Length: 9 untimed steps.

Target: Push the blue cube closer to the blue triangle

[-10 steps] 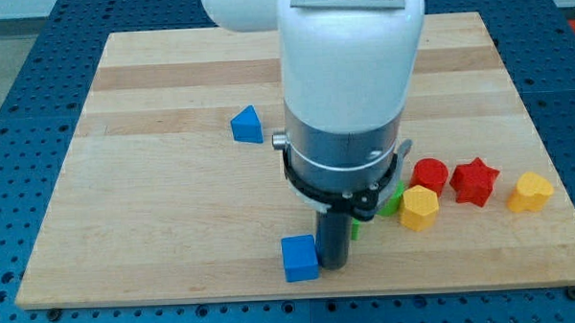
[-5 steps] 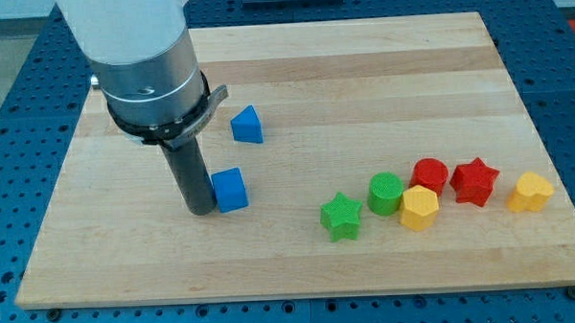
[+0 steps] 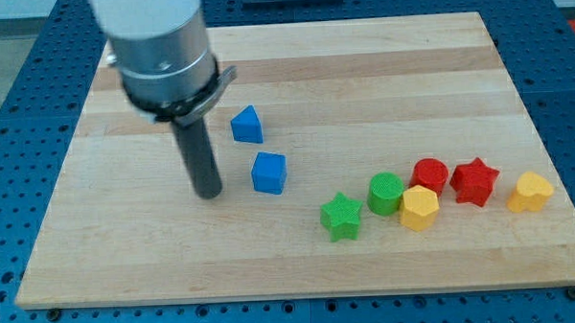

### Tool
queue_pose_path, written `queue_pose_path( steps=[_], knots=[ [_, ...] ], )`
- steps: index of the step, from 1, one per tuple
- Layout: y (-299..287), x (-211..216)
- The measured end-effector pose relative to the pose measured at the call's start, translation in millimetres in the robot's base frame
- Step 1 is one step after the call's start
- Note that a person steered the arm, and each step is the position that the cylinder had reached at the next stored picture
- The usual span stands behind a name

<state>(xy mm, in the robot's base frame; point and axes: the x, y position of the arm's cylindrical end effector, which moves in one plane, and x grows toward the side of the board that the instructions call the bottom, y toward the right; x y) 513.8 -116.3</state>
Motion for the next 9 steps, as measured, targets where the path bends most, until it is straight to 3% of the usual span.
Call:
queue_pose_path(
  steps=[1, 3, 5, 9],
  knots=[
    [32.0, 6.7],
    [93.7, -38.2],
    [112.6, -16.9],
    [118.4, -72.1]
  ],
)
